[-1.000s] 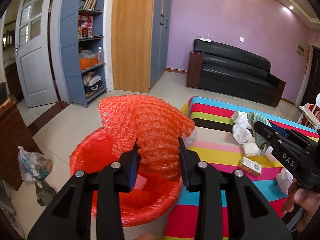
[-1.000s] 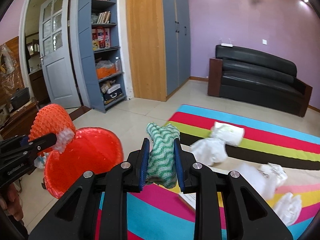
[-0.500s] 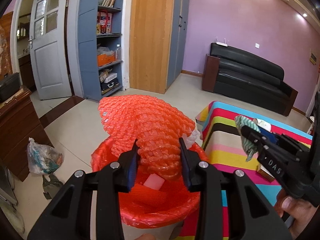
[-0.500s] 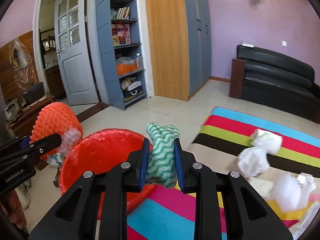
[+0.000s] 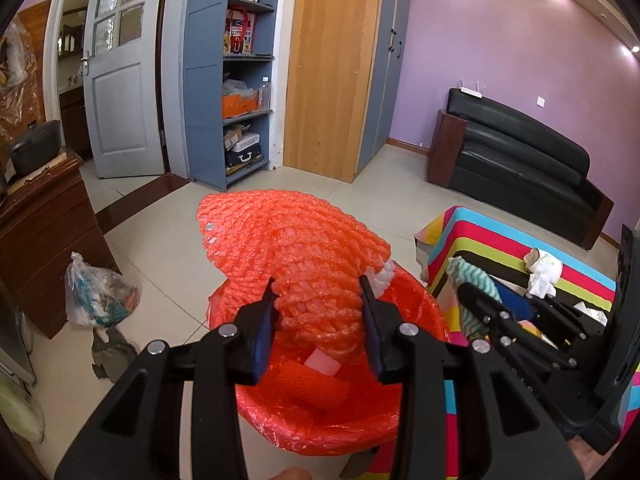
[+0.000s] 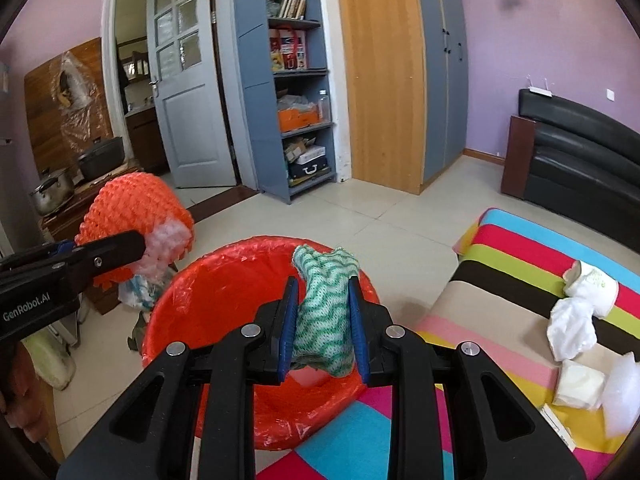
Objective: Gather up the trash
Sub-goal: 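Open both grippers to drop the net and cloth into the bin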
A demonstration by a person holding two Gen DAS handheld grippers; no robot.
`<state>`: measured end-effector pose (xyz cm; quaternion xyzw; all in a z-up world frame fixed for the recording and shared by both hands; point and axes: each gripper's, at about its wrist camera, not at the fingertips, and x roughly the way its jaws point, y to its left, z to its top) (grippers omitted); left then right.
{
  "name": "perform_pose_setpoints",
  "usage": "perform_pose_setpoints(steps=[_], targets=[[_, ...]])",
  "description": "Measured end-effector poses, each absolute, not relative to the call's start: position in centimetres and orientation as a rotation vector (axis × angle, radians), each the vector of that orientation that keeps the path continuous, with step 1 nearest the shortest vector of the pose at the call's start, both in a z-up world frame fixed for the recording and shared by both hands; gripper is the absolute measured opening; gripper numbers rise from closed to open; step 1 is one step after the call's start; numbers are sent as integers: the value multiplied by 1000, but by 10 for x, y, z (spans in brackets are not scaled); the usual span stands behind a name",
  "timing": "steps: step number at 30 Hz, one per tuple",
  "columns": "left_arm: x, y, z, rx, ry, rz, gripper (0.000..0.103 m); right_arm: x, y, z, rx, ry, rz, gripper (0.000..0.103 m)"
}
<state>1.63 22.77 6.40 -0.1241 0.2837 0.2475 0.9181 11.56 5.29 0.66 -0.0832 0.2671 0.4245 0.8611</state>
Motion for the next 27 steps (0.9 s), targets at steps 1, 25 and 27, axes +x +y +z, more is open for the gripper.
perform_pose_setpoints(steps=[1, 25, 27], targets=[[16, 229, 64, -260, 583, 512, 37, 115, 54, 6, -178, 562, 898, 25], [19, 231, 60, -298, 572, 521, 62, 112, 45, 5, -193, 539, 880, 56], [21, 229, 61, -297, 564, 514, 62, 113, 38, 7, -186, 538, 871, 56]])
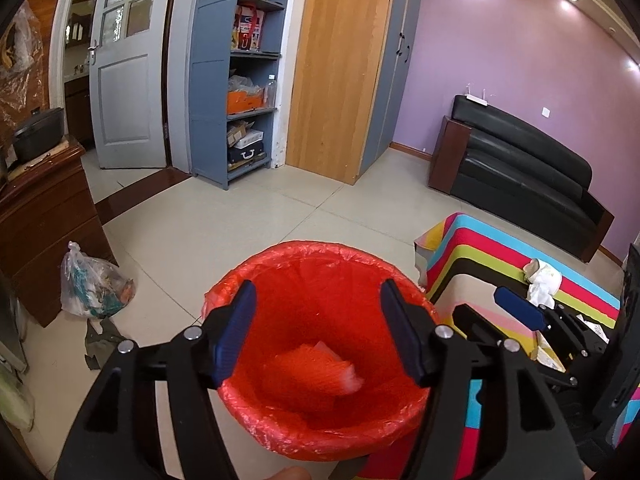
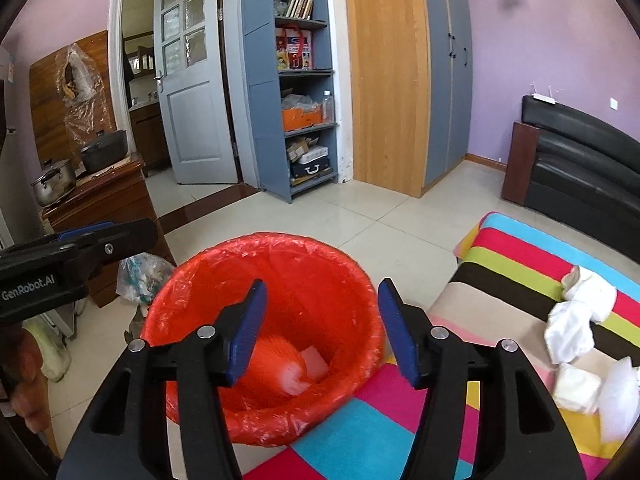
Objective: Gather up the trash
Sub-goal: 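Open both grippers to drop the net and cloth into the bin, then move the left gripper back to the bed and grasp a white plastic bag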
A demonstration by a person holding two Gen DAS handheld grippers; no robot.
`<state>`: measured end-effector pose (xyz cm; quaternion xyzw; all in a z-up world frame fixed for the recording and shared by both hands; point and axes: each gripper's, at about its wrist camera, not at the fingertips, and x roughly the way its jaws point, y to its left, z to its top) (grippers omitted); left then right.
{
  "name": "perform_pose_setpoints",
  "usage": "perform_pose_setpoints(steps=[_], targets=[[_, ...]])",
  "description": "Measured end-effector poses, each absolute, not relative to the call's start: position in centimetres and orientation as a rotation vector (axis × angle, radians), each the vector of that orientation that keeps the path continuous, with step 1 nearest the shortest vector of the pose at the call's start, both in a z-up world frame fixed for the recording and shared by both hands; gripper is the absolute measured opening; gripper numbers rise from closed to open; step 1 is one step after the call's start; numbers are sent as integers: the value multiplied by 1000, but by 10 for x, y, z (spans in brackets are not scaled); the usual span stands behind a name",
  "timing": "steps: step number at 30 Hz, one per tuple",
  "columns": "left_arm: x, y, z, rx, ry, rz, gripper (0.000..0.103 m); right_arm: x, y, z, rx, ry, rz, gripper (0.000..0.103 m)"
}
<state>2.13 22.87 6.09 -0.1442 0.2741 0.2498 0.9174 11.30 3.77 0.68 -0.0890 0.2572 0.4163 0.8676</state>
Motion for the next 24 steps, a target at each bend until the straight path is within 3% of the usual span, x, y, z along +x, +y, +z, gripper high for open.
perform_pose_setpoints(steps=[6, 10, 24], targets=[[28, 215, 59, -263, 552, 484, 63, 116, 18, 12, -174, 525, 834, 56], [34, 201, 60, -233, 535, 462, 70, 116, -1, 15, -168, 516, 809, 58], [61, 138, 49, -159, 540, 351, 77, 108, -98, 33, -137, 475, 696, 64]])
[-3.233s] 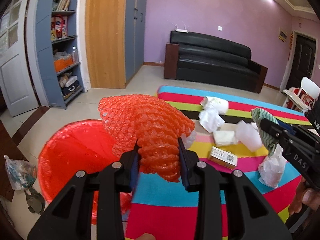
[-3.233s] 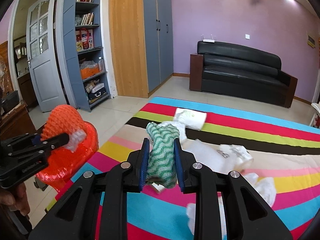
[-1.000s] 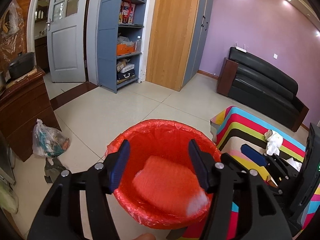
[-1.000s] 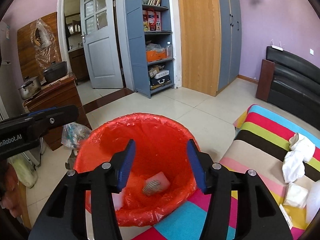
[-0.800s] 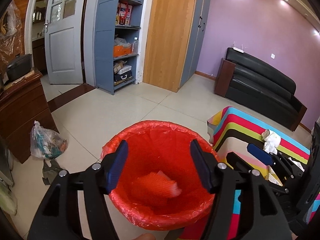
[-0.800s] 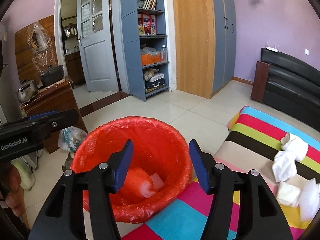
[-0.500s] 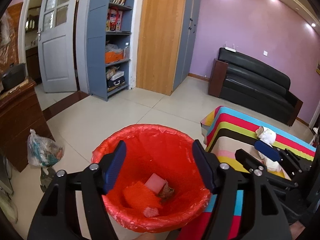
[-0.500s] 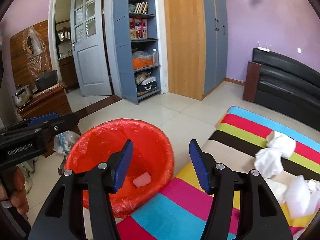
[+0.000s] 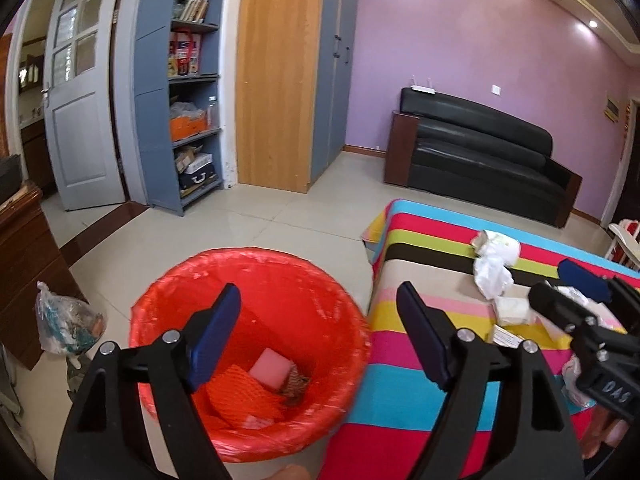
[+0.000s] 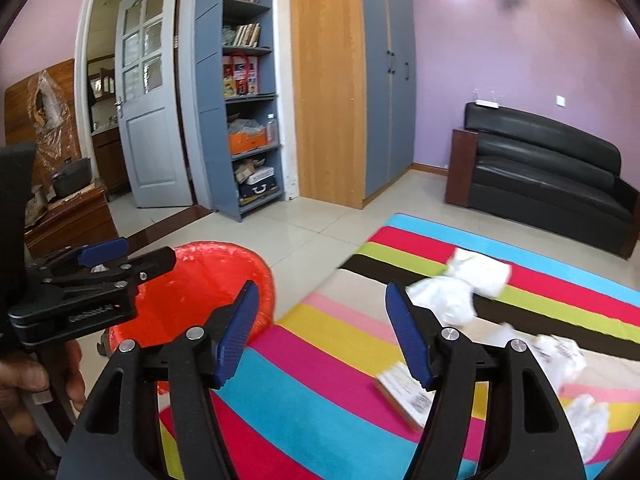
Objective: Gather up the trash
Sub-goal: 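Move the left gripper back to the bed and grasp a white plastic bag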
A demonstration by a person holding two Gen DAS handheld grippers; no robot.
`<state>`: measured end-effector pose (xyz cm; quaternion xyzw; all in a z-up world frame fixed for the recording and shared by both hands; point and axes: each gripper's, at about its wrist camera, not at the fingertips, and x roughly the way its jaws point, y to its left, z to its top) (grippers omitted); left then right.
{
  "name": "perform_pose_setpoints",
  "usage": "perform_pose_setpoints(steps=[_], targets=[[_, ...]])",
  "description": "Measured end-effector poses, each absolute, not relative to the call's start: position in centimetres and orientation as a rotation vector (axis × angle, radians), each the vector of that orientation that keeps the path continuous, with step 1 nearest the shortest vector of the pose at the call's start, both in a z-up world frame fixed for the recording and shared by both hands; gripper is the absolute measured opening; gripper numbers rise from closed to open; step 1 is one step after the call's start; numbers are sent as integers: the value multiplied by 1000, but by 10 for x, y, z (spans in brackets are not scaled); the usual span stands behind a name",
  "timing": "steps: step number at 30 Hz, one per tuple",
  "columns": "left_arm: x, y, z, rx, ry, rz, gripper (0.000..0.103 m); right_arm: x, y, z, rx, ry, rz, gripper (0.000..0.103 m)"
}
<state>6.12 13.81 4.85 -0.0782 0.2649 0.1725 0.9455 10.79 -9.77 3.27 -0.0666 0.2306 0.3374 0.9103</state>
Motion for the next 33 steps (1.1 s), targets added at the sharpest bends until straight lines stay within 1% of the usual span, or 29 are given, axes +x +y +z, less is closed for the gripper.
perform_pose_setpoints(steps=[7, 9, 18, 33], targets=[[73, 98, 41, -116, 558, 295, 77, 105, -149, 35, -139, 464, 635, 64], [74, 86, 41, -110, 562, 277, 77, 106, -165, 32, -140, 468, 613, 66], [81, 33, 40, -85, 584, 244, 77, 108, -226, 22, -119, 483, 524, 66], [85, -56, 28, -30, 634, 161, 78, 121, -293, 5, -92, 527, 408, 66]])
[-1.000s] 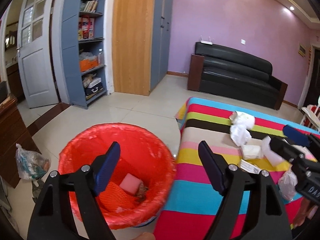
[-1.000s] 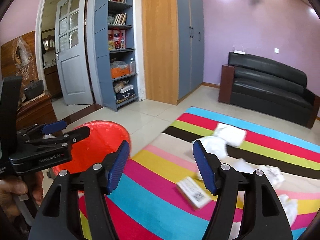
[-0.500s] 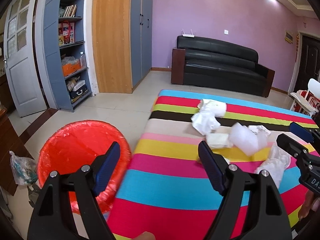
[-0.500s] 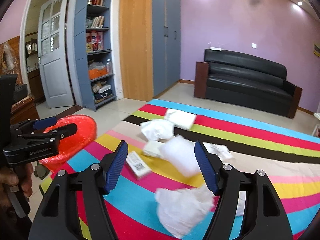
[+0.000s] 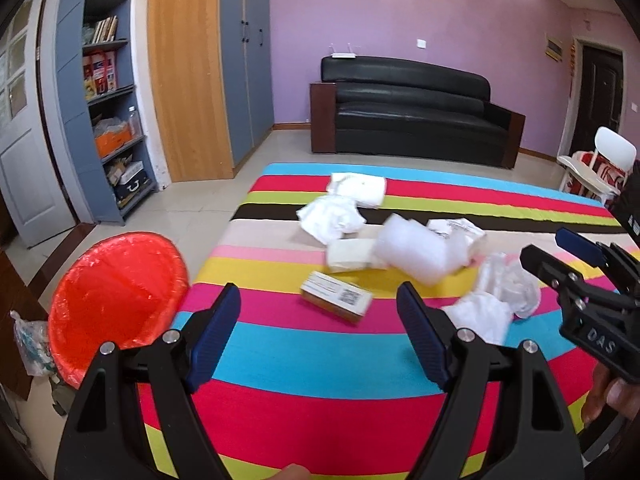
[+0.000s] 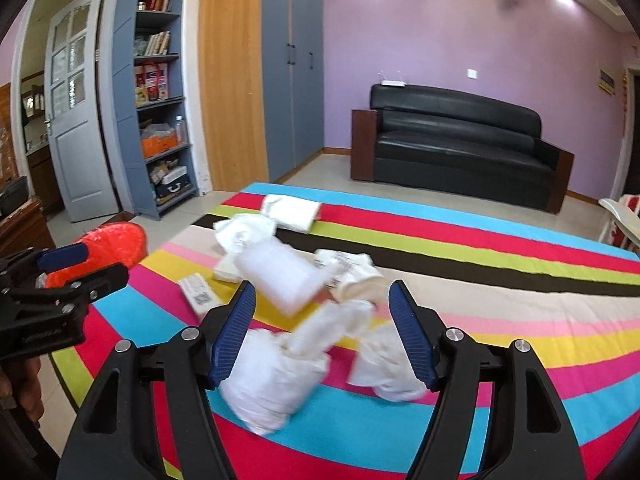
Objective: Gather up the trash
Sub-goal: 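Move the left gripper back to the bed and grasp a white plastic bag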
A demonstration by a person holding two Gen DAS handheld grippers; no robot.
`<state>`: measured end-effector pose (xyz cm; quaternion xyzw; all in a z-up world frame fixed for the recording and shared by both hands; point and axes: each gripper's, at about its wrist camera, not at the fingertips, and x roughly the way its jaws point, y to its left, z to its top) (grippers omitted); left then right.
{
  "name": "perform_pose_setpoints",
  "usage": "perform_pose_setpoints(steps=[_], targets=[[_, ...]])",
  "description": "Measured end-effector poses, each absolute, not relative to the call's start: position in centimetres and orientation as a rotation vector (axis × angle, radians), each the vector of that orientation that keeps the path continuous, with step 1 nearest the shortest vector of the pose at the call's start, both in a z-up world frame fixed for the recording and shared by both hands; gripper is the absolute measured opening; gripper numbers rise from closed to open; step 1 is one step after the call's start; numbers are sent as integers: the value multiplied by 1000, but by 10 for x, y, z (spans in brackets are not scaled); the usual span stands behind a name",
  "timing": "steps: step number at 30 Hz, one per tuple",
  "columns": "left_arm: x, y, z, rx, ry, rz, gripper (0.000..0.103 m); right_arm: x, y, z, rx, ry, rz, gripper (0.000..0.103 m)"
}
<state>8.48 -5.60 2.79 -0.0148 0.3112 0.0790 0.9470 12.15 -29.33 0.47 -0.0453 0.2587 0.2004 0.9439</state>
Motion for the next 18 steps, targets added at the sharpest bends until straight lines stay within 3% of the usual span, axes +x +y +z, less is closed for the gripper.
perform_pose_setpoints(steps=[18], targets=[[103, -131, 4, 9, 685, 27, 84, 141, -352, -5, -67, 595, 345, 67]])
